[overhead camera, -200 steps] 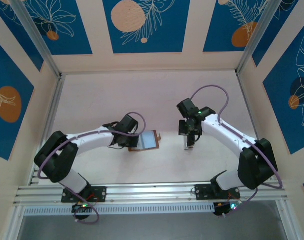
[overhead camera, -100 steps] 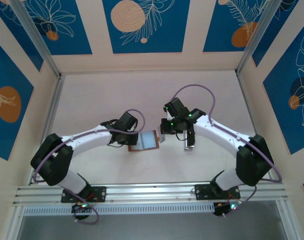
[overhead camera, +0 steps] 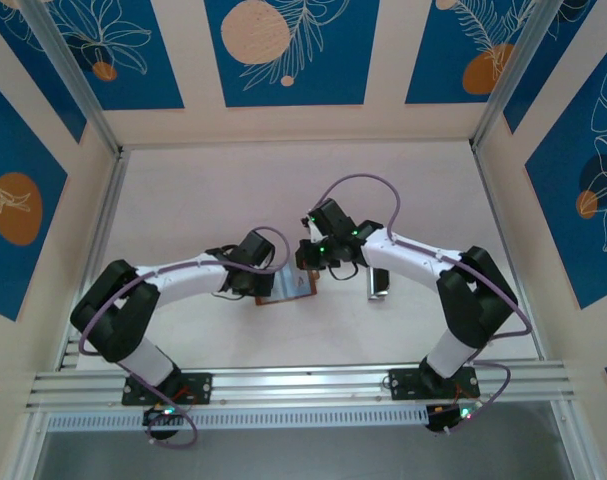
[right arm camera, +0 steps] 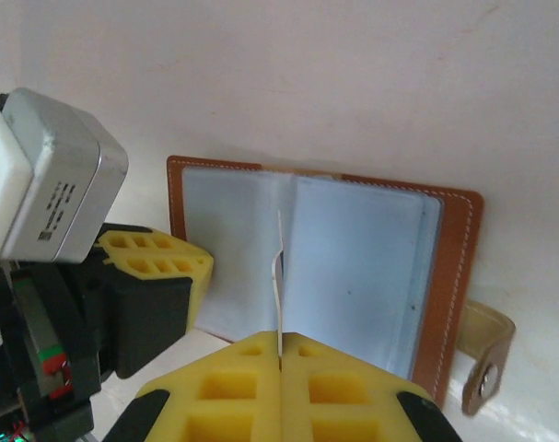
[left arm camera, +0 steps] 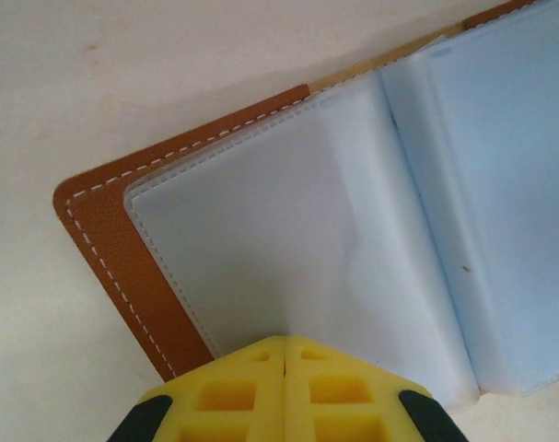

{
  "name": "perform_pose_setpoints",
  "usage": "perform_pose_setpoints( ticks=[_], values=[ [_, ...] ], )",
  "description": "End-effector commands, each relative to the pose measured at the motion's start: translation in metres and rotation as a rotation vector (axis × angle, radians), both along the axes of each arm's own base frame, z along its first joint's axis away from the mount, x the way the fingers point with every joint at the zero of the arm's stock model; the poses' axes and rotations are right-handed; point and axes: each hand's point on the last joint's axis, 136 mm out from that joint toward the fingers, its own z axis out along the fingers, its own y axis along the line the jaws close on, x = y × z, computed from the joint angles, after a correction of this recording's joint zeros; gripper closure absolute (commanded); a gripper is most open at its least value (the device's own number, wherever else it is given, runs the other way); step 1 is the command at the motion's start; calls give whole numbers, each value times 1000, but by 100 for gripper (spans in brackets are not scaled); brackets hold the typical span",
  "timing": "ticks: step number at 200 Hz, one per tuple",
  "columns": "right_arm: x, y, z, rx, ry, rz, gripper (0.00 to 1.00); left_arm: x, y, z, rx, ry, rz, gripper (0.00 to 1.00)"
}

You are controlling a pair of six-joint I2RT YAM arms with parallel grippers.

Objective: Put the credit cards into the card holder
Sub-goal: Insert the credit card into the card slot.

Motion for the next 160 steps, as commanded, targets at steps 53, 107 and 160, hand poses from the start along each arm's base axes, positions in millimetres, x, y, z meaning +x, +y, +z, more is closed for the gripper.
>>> perform_pose_setpoints(
  ticks=[53,107,160],
  values=[
    [12,22,-12,81,6,-6,100,-20,25,-19,76,50,20,97],
    [17,23,-17,69,1,-13,100,-24,29,-23,79,58,24,100],
    [22,25,-28,58,-7,-11,100,-28,31,-23,76,60,30,100]
  ],
)
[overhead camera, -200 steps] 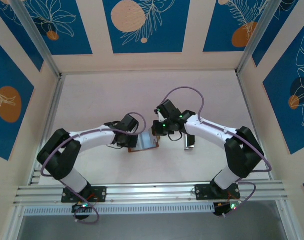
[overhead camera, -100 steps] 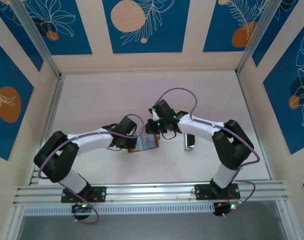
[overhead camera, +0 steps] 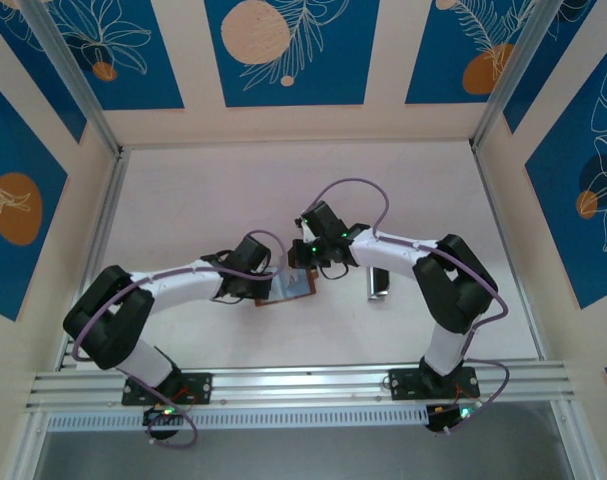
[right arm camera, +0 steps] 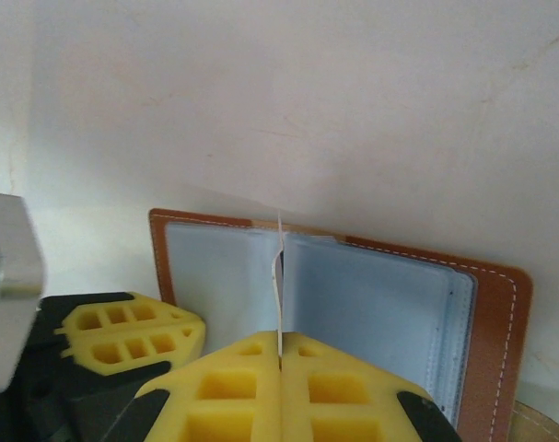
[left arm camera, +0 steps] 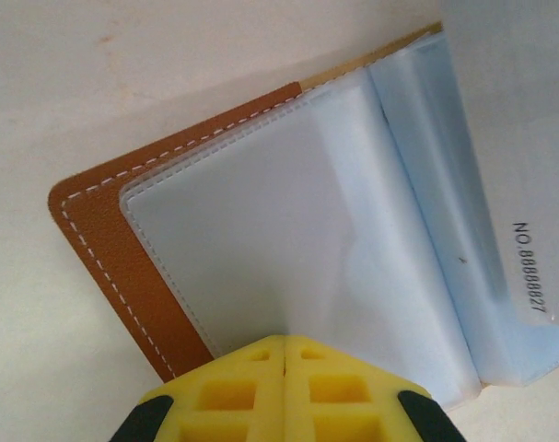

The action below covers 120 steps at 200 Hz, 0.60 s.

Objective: Put the credit cards into the card holder
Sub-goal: Insert the credit card into the card slot.

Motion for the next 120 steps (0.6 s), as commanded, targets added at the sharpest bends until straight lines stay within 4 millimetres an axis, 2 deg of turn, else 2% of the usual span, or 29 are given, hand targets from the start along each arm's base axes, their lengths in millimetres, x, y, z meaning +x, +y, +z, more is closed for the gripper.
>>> perform_pose_setpoints(
  ticks=[1,58,120],
  values=[
    [5,6,1,20,-16,4,100,-25,28,-23,104,99,25,100],
    [5,9,-14,66,6,-12,100,-25,28,-24,107,104,24,100],
    [-4,8,-35,79,27,-32,100,-24,27,-21,110,101,19,100]
  ],
)
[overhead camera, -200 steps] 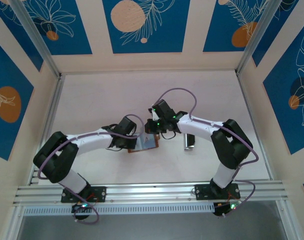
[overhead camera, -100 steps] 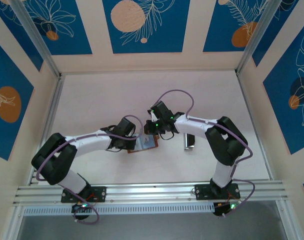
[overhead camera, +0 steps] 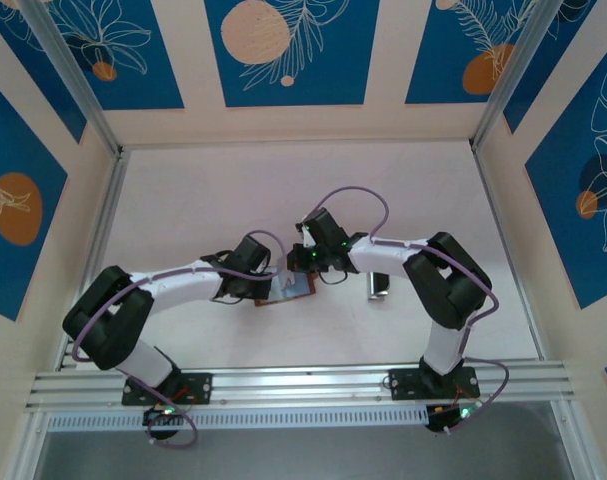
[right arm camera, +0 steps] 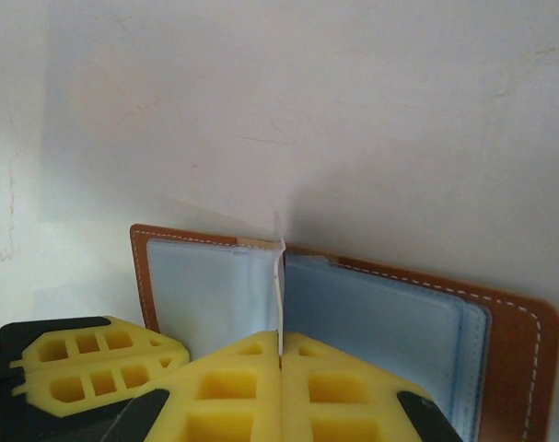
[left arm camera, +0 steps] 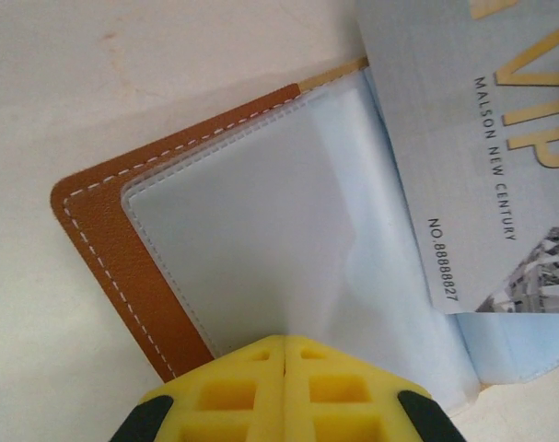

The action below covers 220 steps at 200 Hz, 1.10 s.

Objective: Put the credit cards into the card holder
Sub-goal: Insert the credit card into the card slot.

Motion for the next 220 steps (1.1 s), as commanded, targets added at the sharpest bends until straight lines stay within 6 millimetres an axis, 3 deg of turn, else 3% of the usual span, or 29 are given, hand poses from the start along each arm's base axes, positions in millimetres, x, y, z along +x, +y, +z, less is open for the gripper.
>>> perform_pose_setpoints(
  ticks=[1,99,220],
  values=[
    [-6,2,-16,13,34,-5,100,-23,27,-21,110,100,16,100],
    [-30,-5,-39,76,115,-38,100,-21,26,-21,121,102,11,100],
    [-57,-15,-49,73,146,-6,100,-18,24,-24,134,108,4,100]
  ],
)
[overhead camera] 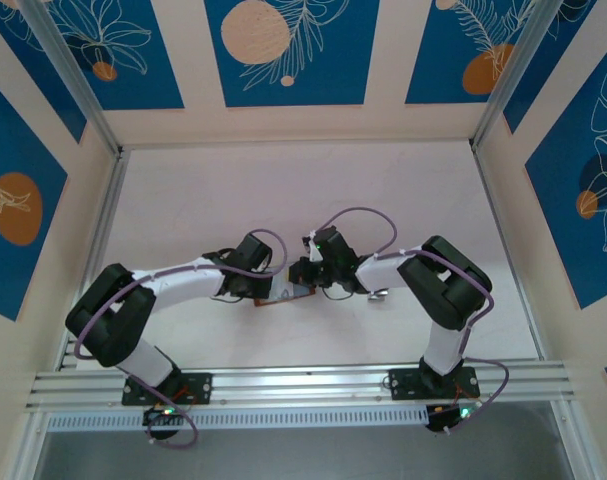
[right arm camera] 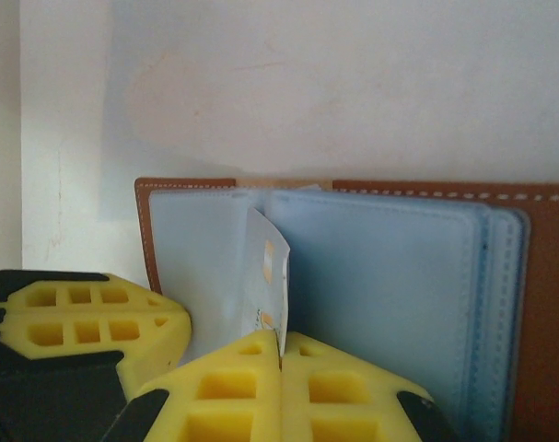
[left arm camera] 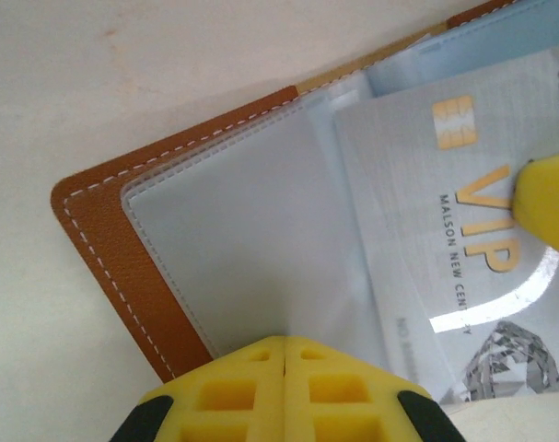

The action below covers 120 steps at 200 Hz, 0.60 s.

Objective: Put the credit cards into the card holder
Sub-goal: Insert the credit card into the card slot.

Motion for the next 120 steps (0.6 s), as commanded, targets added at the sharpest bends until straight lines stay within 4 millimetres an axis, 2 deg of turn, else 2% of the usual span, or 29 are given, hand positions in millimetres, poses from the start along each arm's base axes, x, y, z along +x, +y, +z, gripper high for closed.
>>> perform_pose_setpoints(
  ticks=[1,29,120],
  values=[
    [-30,-15,-28,-82,104,33,100,-18,23,-24,113,90,5,100],
    [-29,-10,-31,-74,109,53,100,-19,24,-24,110,92,6,100],
    [-22,23,-38,-55,111,136,100,-20,23,-23,99,89,6,100]
  ],
)
